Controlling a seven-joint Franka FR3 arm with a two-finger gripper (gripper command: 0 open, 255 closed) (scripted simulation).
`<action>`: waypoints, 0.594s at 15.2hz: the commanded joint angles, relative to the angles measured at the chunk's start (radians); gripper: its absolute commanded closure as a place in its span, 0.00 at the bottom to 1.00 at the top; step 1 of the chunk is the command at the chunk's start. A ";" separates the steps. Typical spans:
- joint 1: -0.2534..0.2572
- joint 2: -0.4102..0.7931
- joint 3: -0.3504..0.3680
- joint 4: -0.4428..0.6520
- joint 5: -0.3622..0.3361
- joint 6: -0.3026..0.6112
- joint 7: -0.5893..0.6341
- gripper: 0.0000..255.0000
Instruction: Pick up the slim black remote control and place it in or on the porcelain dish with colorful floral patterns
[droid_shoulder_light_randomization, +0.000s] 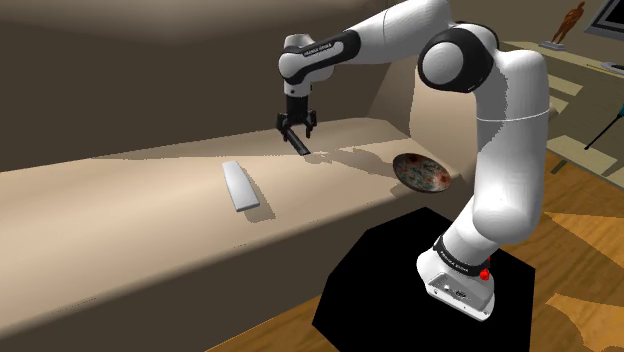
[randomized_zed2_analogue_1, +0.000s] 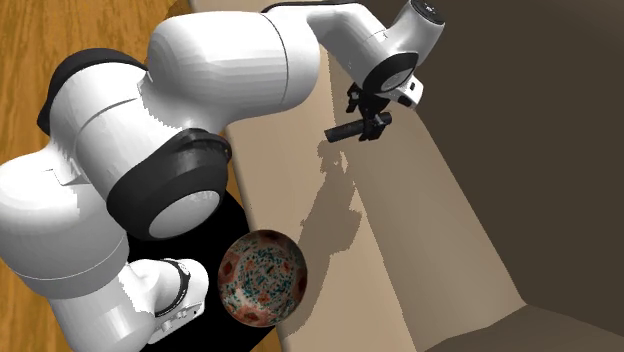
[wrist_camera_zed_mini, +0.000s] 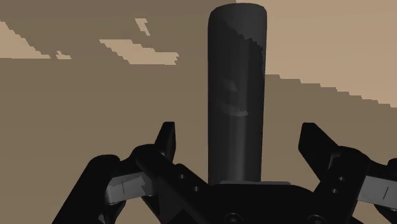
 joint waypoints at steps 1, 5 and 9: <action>0.002 0.003 0.001 -0.017 0.001 0.021 0.001 0.00; 0.002 0.003 0.001 -0.017 0.001 0.021 0.001 0.00; 0.002 0.003 0.001 -0.016 0.001 0.021 0.001 1.00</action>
